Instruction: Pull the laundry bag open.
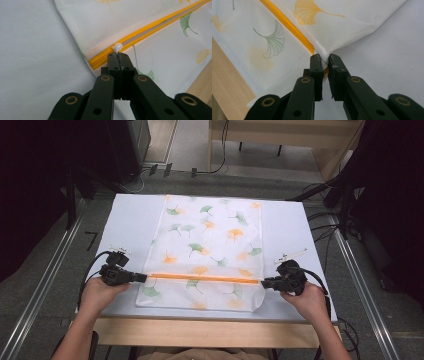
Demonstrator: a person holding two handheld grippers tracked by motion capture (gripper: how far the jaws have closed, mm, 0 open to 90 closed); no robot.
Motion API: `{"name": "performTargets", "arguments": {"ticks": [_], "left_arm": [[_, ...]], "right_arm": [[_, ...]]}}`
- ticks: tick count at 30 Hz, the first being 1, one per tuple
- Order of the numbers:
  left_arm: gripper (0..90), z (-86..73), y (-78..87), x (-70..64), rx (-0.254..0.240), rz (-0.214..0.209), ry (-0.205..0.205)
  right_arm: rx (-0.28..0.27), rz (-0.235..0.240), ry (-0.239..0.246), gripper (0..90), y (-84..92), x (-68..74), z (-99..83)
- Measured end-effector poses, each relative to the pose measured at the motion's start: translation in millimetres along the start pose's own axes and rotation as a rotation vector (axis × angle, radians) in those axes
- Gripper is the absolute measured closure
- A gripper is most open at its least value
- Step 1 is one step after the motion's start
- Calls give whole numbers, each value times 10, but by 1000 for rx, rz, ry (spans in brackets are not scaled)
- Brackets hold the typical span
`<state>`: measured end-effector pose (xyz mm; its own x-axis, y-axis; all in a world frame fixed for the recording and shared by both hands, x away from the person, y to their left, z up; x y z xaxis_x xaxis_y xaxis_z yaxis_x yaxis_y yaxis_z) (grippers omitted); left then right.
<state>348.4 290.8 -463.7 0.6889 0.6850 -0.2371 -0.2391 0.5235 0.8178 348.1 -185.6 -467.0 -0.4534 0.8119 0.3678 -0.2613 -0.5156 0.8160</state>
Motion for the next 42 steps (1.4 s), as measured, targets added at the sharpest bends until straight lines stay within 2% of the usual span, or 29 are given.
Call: {"name": "performTargets", "arguments": {"ticks": [6, 10, 12, 16, 19, 24, 31, 37, 42], "left_arm": [[900, -26, 18, 26, -1, 1, 13], [900, -73, 50, 85, 2, 6, 24], [900, -107, 67, 122, 9, 26, 30], [900, -154, 98, 176, 3, 20, 42], [900, -155, 99, 175, 4, 18, 43], [900, -139, 108, 146, -21, 3, 55], [900, -151, 95, 118, -13, -6, 53], [900, -179, 72, 56, 3, -26, 44], [900, -170, 60, 65, -8, -25, 53]], "right_arm": [[4, 2, -5, 839, -1, -1, 0], [3, 1, -7, 839, -2, -7, -1], [6, 2, -10, 838, -3, -7, -3], [-2, 5, 1, 840, 1, -1, 6], [-5, 2, 9, 841, -3, 10, 15], [2, -7, -10, 839, -19, -30, 16], [25, -21, -5, 830, -76, -74, 8], [25, -31, -28, 830, -77, -117, 4], [30, -24, -27, 827, -106, -145, 2]]}}
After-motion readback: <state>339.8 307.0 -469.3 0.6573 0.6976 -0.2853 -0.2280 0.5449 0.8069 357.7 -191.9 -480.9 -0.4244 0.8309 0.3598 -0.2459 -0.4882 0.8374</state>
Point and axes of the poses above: each handheld gripper's, and its own axes: y roughly backward along the jaws, z roughly out of its top, x roughly to its left, the point moved 4 cm from there along -y, roughly forward along the jaws, and after that the axes turned 15 degrees about -y, right-handed, at the moved point
